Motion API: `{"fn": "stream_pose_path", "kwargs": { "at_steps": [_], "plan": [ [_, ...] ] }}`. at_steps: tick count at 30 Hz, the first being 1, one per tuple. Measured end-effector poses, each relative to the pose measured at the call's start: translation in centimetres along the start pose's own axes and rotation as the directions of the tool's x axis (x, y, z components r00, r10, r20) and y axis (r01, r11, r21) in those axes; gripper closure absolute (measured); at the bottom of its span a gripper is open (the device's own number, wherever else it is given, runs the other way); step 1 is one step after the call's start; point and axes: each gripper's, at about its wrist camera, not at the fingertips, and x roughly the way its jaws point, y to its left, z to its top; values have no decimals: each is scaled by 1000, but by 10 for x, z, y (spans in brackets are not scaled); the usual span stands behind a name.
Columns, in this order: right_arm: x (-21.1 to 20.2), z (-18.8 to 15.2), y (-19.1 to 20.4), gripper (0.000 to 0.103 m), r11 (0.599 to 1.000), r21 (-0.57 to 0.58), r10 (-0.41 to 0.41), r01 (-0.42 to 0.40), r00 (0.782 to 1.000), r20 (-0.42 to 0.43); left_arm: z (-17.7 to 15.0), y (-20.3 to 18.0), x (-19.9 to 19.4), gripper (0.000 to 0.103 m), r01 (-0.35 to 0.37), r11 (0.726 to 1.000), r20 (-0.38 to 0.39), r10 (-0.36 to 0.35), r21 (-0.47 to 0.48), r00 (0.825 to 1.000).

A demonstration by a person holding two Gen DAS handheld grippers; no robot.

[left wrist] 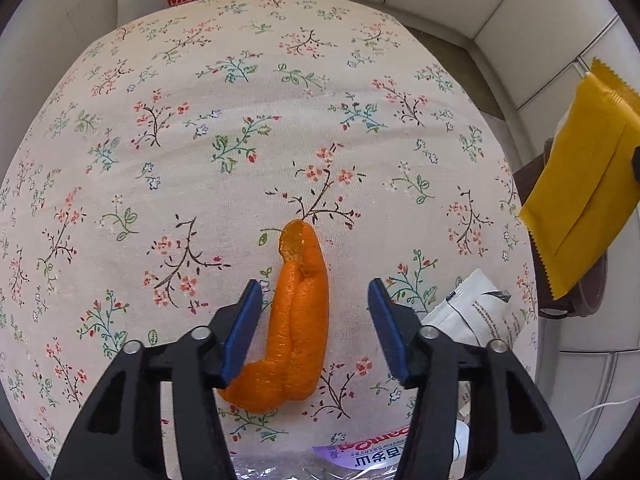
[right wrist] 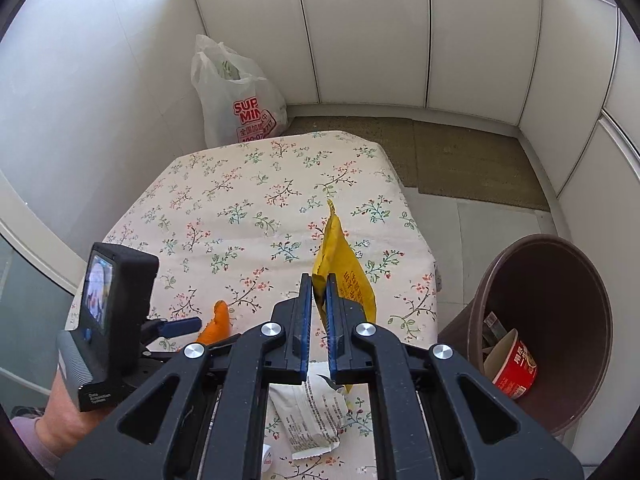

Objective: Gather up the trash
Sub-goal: 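Grasp the orange peel with the left gripper while the right gripper carries the packet, then drop the packet into the bin with the right gripper while the left carries the peel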

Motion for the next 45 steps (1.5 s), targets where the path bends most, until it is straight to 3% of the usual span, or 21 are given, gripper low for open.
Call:
{"fn": "stream_pose_path", "kwargs": {
  "at_steps": [1,3,9,14,25,36,45],
  "plan": [
    [-1,0,-1,97,1000,4,2,-2,1000,1,-1,0,3,68,-9,1000,-7,9,5,1000],
    [-2,-1,-3,97,1000,9,6,-6,1000,0,-1,0,5,76,-21,1000,-1,21,14,1000],
    [-5,1,-6,97,1000,20,14,-14,1000,7,-1,10,4,82,14,1000,13,-14,-17,1000],
    [-14,3,-9,97,999,28,14,-15,999,35,-9,20,-23,87,60,998,74,-59,-24,996],
    [-66,14,-41,97,994,111,-39,19,982,183,-13,-8,-105,88,168,986,277,-165,13,947],
    [-119,2,-124,96,940,320,-226,122,922,313,-26,-39,-134,89,199,977,337,-215,82,917],
    [-108,-24,-181,92,849,462,-389,256,895,220,-39,-62,-142,89,210,968,336,-245,137,909]
  ]
}}
